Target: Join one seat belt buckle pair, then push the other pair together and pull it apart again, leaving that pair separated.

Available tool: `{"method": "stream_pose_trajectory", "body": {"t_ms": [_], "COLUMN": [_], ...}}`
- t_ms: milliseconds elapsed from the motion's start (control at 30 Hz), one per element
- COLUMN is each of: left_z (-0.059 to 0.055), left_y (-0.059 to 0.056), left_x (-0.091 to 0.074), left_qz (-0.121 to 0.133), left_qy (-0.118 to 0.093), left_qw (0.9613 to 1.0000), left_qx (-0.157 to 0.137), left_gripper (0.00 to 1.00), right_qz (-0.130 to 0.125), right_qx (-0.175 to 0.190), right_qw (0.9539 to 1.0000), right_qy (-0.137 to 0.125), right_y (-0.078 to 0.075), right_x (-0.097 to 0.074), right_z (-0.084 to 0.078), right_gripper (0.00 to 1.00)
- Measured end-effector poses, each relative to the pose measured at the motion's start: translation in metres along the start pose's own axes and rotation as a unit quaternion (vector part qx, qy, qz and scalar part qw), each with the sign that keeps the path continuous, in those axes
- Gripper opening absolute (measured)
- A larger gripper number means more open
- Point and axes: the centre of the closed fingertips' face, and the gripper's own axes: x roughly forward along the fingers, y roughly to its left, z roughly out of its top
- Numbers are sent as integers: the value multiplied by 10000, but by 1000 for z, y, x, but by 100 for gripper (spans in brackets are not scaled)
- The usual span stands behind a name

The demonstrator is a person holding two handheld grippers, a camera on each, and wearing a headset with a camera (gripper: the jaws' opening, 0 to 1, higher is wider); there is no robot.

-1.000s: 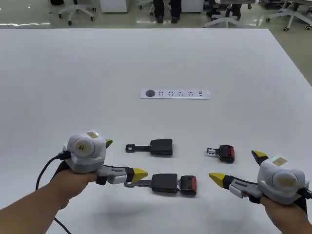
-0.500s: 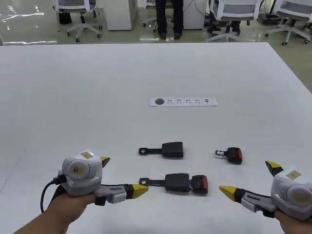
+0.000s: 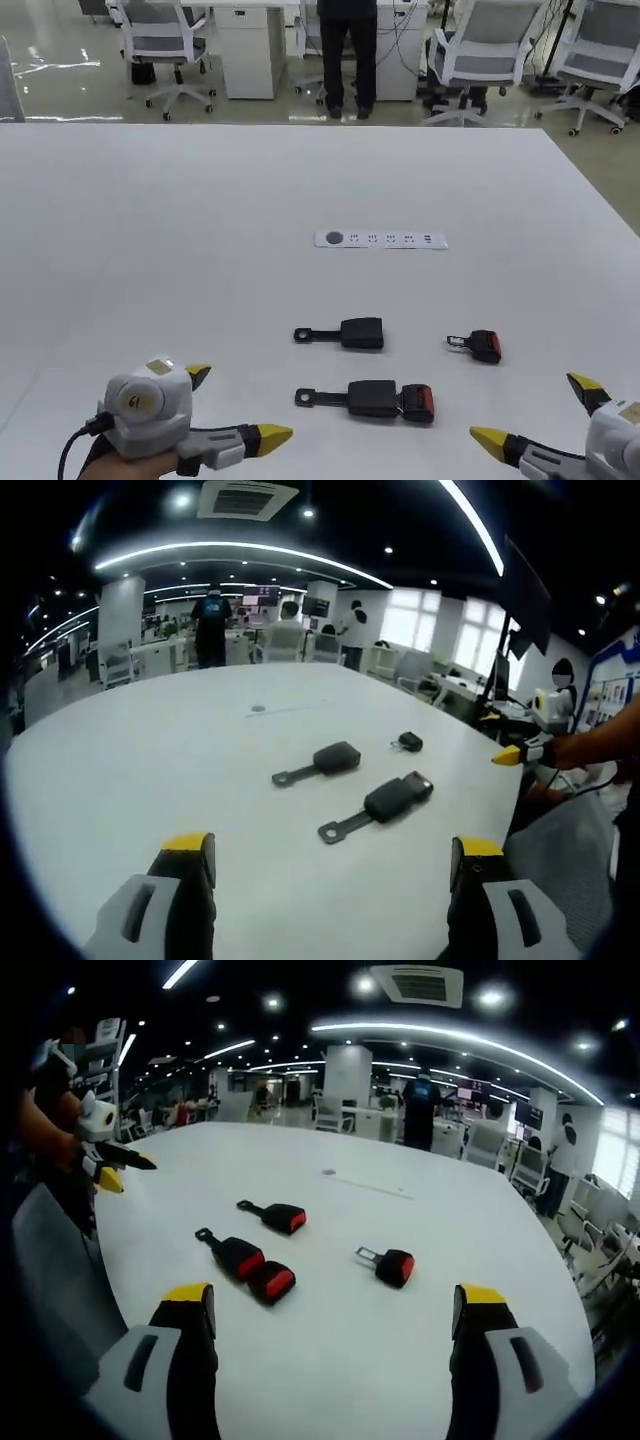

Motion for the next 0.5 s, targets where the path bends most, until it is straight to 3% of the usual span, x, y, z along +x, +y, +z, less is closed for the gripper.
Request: {"method": "stream_pose_trajectory", "body": {"t_ms": [167,500], "left_z": [-2,10], "left_y": [0,-7], "left_x": [-6,-8], "left_qz": [-9,-10], "left_qy": [-12,-169], "left_qw": [10000,9998], "left_qx": [71,115], "left_gripper": [100,100], "right_qz": [49,-36], "right_qx": [-21,70], "right_qw": [10000,9999], "right_qy": [-20,-104], "right_y": [0,4], "right_x": [-1,-3], "right_z": [0,2], "right_gripper": [100,100]}}
